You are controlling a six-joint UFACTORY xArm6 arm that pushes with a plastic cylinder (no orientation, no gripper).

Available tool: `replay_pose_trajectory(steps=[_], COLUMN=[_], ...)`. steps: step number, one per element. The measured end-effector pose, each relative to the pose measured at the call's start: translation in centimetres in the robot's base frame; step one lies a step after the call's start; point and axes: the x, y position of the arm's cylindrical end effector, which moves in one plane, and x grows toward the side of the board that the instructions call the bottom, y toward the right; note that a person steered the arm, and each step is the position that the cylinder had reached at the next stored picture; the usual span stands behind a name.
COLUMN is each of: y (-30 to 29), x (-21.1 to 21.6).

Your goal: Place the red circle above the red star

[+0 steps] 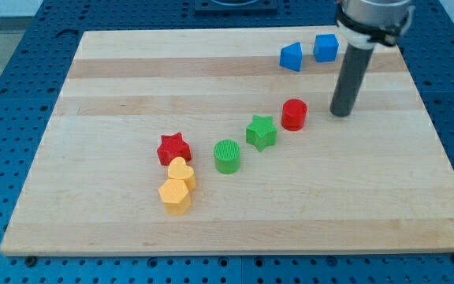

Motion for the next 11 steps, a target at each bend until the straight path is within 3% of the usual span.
replay_pose_trajectory(steps=[3, 5, 7, 11], y=[-13.9, -11.4, -18.1, -24.6], x=[-0.2, -2.6, -2.9, -4.0])
